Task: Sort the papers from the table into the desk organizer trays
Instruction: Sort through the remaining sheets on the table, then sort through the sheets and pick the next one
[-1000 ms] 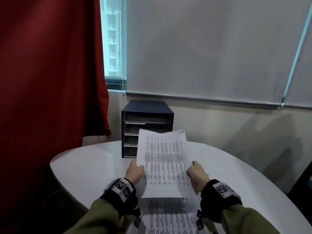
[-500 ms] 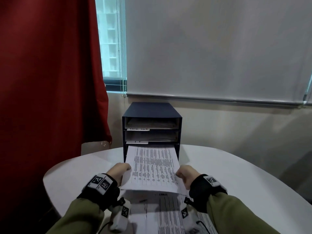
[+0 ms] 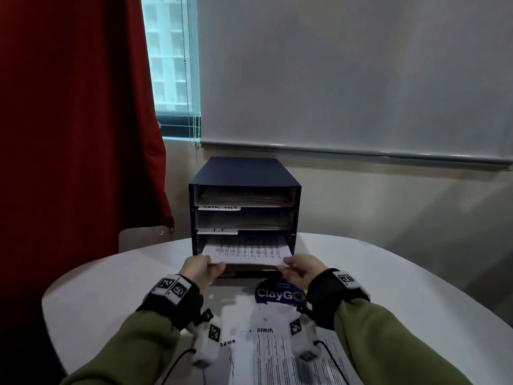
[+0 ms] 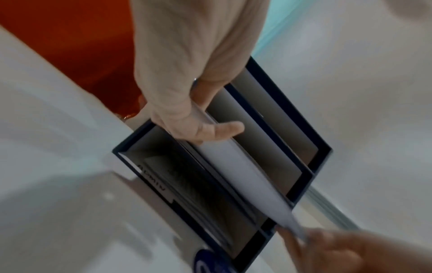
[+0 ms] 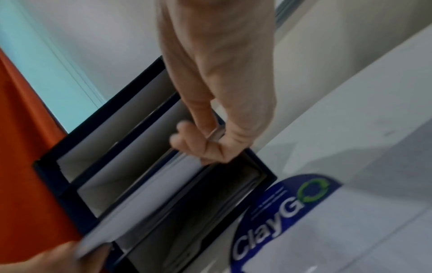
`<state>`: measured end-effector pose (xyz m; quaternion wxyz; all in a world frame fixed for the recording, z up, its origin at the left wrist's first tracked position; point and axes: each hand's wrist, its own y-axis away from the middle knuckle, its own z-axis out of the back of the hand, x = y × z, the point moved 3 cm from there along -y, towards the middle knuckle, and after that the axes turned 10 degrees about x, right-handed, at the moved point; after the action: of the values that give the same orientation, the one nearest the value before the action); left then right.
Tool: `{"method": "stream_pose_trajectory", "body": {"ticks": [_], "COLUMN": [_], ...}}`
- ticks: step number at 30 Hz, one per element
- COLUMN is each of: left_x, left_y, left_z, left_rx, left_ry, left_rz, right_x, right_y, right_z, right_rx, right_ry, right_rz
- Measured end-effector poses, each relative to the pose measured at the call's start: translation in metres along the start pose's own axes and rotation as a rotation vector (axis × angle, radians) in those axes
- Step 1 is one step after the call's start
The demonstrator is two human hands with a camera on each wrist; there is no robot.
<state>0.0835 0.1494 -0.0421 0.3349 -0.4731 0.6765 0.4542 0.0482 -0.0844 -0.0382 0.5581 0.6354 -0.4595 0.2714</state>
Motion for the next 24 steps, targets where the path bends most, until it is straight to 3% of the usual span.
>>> {"method": "stream_pose_trajectory", "body": {"ticks": [3,7,11,15,17,20,24], "left_x": [-0.010,-0.011,0.014,0.058,0.074,0.078,0.069], "left_y": [-0.005,0.013,0.034,0.059,0.070,0.083,0.097], "left_z": [-0.011,-0.020,-0.016,-0.017,-0.018,-0.023,-0.033], "left_rx": [0.065,0.145,0.118,0.338,0.376,0.291,0.155], "left_ry": [0.146,0.033,-0.436,-1.021,-1.182,-1.286,-1.445], "left_rz": [-0.051,-0.054,-0.003,0.142,0.150,0.056,-0.153], "right_x": [0.005,-0.002,-0.020,-0.041,-0.048,-0.059,-0.082], "right_y": [-0.009,-0.004,0.026,0.064,0.088,0.119,0.144], "right_z": [-0.013,-0.013,0.006,0.051,0.075,0.108,0.136], "right_rx": [0.064,0.057,0.028,0.050,-0.009,-0.109,-0.108], "right_ry": [-0.191,-0.167,0.078,0.419,0.581,0.773,0.645], "right_rz": [0.129,0.159,0.132,0.010,-0.067,-0.173,-0.230]}}
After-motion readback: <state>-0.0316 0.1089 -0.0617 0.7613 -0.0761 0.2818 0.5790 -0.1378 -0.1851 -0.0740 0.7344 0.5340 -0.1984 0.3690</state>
